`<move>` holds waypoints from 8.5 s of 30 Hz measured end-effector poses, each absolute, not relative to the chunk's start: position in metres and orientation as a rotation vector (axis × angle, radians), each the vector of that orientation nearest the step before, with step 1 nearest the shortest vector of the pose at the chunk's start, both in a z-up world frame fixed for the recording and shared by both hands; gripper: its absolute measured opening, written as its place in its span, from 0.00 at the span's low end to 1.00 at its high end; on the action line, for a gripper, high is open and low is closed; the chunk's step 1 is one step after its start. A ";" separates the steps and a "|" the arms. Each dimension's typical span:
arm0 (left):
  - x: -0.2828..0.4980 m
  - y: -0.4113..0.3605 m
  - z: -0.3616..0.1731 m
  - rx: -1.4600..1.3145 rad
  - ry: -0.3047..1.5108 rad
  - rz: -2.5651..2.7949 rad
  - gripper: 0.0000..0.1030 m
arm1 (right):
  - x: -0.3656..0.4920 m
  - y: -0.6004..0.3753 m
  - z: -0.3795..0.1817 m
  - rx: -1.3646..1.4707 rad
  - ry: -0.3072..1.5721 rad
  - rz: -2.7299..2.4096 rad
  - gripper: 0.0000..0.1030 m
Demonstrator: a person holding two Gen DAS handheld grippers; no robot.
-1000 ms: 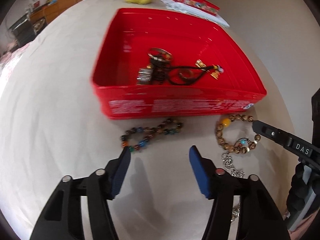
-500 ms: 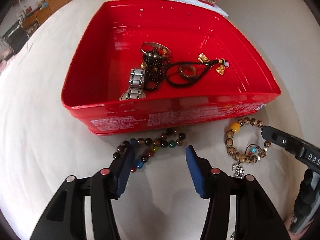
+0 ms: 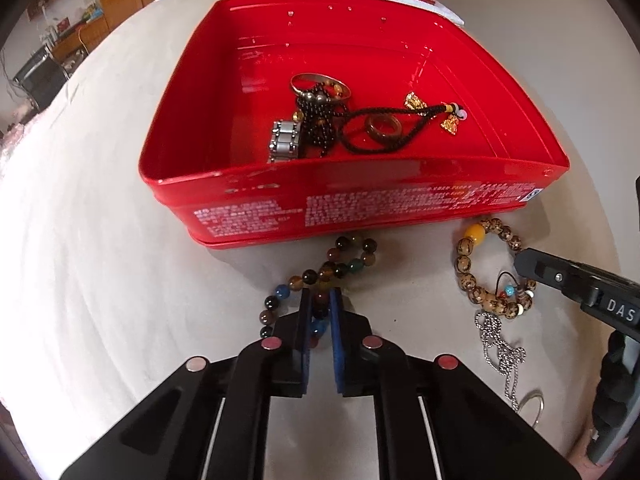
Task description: Organize jewelry
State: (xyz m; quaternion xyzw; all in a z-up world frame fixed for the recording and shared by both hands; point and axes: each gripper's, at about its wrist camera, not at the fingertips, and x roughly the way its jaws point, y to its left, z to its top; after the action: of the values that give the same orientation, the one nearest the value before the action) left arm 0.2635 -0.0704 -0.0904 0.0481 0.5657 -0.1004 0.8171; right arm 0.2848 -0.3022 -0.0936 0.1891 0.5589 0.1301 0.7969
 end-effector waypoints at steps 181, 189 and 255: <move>0.107 -0.057 -0.079 -0.005 1.118 -0.184 0.76 | 0.138 -0.264 -0.081 0.032 1.111 0.332 0.45; 0.110 -0.104 -0.074 0.077 1.121 -0.278 0.76 | 0.134 -0.298 -0.076 0.084 1.100 0.280 0.45; 0.206 -0.165 -0.093 0.130 1.190 -0.355 0.14 | 0.152 -0.333 -0.086 0.212 1.107 0.322 0.46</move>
State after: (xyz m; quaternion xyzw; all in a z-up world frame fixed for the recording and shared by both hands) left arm 0.2058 -0.1645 -0.0928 0.0611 0.5570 -0.1661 0.8115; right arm 0.1522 -0.3327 -0.0865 0.1002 0.5221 0.1521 0.8332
